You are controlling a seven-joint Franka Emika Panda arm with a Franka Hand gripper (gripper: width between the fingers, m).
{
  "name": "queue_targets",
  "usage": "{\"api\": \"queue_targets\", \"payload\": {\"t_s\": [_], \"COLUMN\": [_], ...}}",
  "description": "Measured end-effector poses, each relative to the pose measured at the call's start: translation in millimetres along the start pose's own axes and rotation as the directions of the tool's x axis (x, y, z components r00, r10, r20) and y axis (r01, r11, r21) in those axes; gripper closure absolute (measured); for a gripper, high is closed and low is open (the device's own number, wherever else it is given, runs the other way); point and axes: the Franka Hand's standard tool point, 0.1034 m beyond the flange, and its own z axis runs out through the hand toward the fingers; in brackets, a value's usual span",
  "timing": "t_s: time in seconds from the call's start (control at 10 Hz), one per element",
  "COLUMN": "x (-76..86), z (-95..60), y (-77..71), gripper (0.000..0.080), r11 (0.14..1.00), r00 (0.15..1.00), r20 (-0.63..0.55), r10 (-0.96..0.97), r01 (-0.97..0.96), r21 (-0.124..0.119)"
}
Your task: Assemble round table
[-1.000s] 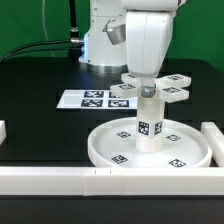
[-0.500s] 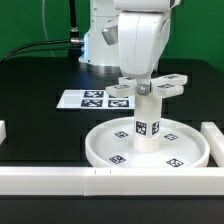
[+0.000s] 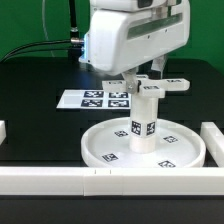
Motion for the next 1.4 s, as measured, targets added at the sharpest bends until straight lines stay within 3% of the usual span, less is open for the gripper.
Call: {"api": "queue_targets", "payload": {"t_s": [0.2,0.7,0.8,0.9,1.1,1.3,1.4], "x": [0.3,2.4,2.0,0.0,-1.1,1.8,4.0], "z": [0.5,0.3,0.4,1.0,2.3,2.4,2.2], "y": [-0.9,-1.9,-1.7,0.1,-0.5,-2.1,-3.0], "gripper": [0.0357,0.0357,0.0357,0.0357,0.0357,0.0357,0.0357], "r11": [0.963,0.830,0.765,0.646,0.389,0.182,0.142], "r00": [0.963,0.830,0.765,0.648,0.394,0.190,0.149], "r20": [-0.011,-0.009,-0.007,0.001,0.034,0.053,0.050], "r10": [0.269,0.558,0.644,0.762,0.918,0.980,0.988], "r01": [-0.268,-0.558,-0.643,-0.760,-0.915,-0.976,-0.982], "r21": [0.022,0.024,0.039,0.071,0.107,0.121,0.122]}}
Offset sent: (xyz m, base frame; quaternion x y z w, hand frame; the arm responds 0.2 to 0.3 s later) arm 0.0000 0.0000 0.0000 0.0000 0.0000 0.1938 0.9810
